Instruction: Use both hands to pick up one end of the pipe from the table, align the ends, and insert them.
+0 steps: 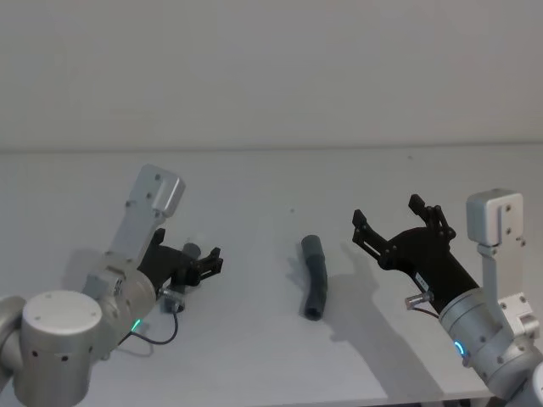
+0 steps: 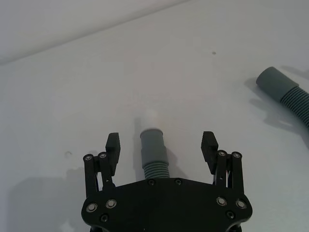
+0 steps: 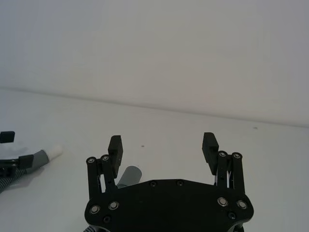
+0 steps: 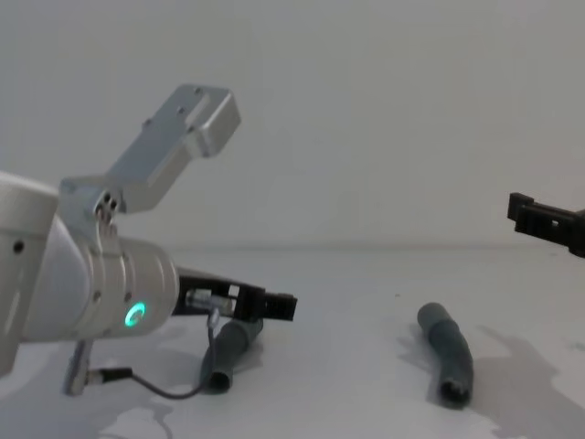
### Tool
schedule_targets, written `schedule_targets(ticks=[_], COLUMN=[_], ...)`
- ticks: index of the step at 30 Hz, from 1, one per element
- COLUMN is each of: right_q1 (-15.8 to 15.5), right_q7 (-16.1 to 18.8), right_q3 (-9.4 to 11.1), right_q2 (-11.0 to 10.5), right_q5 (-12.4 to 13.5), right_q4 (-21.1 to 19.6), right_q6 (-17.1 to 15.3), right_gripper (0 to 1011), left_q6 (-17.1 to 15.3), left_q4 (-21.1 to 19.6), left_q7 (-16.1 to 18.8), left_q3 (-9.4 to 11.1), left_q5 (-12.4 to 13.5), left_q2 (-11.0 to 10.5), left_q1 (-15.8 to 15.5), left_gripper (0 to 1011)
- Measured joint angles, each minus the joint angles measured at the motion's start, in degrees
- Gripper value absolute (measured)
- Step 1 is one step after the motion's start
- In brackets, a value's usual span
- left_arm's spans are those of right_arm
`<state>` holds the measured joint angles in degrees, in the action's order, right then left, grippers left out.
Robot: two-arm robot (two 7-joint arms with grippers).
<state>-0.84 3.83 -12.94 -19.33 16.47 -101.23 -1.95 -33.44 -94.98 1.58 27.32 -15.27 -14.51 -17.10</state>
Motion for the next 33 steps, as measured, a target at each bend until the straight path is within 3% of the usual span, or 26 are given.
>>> schedule_targets(ticks=[13, 17, 33], right_q1=[0.0, 0.0, 0.0], right_q7=[0.0, 0.0, 0.0], right_q3=[0.0, 0.0, 0.0], right_q2=[0.0, 0.0, 0.0], right_q5=[0.0, 0.0, 0.0], right_q4=[0.0, 0.0, 0.0], right_q6=[0.0, 0.0, 0.0], right_gripper=[1004, 1004, 1004], left_q6=[-6.07, -7.54, -9.71], left_q4=[-4.1, -4.82, -3.81], left_q7=[1.39, 1.72, 2.47], left_q3=[-1.44, -2.74, -7.09], left_q5=[-0.26, -1.22, -4.08], left_q2=[1.52, 2.52, 5.22], left_q1=[-0.76, -0.17, 2.95], left_gripper=[1001, 1001, 1001])
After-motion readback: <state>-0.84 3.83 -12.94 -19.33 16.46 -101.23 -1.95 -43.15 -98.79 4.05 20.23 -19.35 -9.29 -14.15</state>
